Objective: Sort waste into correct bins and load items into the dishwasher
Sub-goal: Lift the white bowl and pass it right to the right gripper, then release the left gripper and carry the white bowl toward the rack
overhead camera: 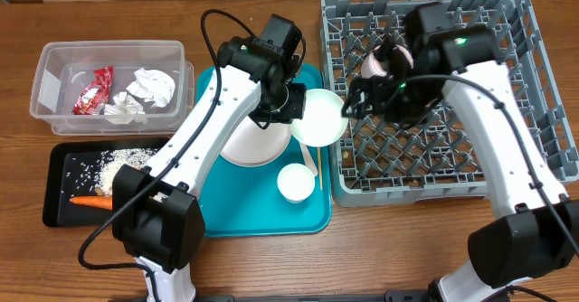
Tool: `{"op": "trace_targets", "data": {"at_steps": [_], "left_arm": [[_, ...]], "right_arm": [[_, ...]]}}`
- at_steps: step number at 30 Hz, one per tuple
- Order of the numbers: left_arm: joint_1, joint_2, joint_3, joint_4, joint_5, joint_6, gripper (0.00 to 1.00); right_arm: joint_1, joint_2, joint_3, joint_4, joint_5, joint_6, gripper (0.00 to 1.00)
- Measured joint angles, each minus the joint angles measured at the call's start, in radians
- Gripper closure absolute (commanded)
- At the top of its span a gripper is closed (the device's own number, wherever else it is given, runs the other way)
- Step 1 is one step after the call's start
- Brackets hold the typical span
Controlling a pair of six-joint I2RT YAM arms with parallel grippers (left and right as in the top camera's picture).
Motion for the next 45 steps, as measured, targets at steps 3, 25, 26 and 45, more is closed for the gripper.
{"op": "trace_targets", "data": {"at_steps": [3, 25, 26, 45], "left_arm": [[0.000, 0.000, 0.000, -0.002, 0.006, 0.000, 0.96], [0.000, 0.000, 0.000, -0.016, 0.013, 0.000, 0.96], [0.000, 0.000, 0.000, -0.016, 0.013, 0.000, 0.96], [0.000, 0.000, 0.000, -0.018, 0.013, 0.000, 0.96]], "right_arm": [[0.034, 0.000, -0.042, 0.037, 0.025, -0.001, 0.02], [0.084, 0.002, -0.095, 0.196, 0.060, 0.003, 0.41], [0.089, 0.002, -0.103, 0.207, 0.060, 0.004, 0.41], [0.097, 0.006, -0.188, 0.295, 0.060, -0.002, 0.73]]}}
